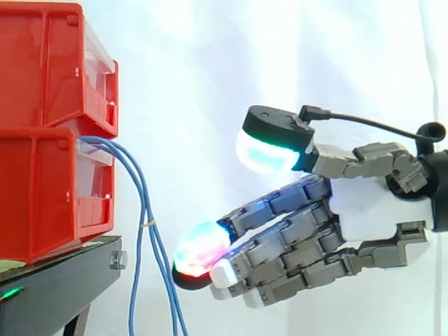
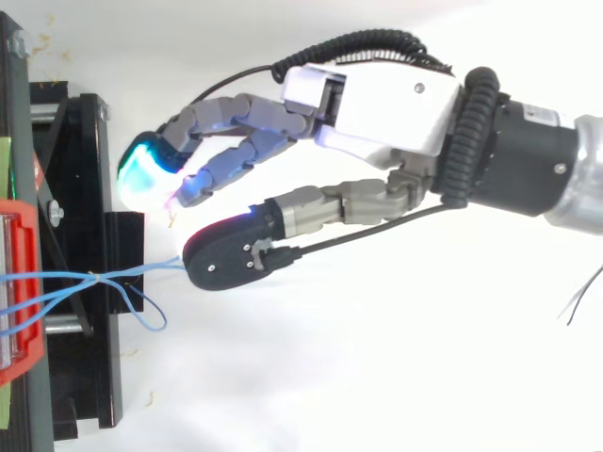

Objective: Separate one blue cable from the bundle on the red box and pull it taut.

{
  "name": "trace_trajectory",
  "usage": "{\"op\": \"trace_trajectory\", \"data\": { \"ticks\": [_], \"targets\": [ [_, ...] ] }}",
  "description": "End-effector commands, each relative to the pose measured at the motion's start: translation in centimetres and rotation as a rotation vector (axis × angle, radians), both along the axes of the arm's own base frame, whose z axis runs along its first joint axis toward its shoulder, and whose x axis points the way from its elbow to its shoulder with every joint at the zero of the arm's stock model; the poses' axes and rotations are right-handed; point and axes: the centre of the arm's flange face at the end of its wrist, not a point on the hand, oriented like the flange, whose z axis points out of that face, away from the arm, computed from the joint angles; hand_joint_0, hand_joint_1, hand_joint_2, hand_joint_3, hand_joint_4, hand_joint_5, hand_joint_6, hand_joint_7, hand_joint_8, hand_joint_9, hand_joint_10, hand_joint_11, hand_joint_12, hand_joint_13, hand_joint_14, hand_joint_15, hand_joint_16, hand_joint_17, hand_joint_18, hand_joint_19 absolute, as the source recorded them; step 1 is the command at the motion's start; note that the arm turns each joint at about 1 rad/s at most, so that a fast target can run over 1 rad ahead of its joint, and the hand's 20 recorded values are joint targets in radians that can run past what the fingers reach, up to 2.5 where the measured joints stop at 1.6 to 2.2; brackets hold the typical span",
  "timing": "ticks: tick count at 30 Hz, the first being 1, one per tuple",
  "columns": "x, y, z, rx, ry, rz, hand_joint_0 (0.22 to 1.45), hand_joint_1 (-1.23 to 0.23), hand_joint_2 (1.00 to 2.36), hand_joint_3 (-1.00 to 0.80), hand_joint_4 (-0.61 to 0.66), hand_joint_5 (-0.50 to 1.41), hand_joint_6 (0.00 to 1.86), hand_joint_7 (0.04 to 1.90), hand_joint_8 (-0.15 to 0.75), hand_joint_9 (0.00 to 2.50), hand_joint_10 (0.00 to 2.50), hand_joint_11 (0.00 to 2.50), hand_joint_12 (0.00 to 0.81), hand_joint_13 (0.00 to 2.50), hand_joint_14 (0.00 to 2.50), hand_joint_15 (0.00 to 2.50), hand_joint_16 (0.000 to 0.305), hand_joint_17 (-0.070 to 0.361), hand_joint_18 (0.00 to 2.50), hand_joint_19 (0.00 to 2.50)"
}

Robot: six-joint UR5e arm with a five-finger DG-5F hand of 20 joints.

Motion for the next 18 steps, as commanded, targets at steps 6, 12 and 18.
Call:
{"op": "trace_trajectory", "data": {
  "ticks": [6,12,18],
  "targets": [
    [2.1,0.5,-2.9,-0.007,-0.064,0.0,0.42,-0.5,1.0,-0.5,0.23,-0.17,0.5,0.71,0.232,0.65,0.0,0.07,0.372,0.27,0.0,0.12,0.06,0.135,0.0,0.27],
    [3.5,1.0,-4.0,-0.002,-0.084,0.008,0.42,-0.5,1.0,-0.5,0.23,-0.17,0.5,0.71,0.235,0.66,0.0,0.09,0.369,0.3,0.0,0.13,0.06,0.135,0.0,0.27],
    [3.6,2.2,-4.0,-0.007,-0.091,0.019,0.42,-0.51,1.0,-0.5,0.24,-0.17,0.5,0.72,0.236,0.68,0.0,0.1,0.371,0.33,0.01,0.15,0.06,0.136,0.02,0.29]
  ]
}}
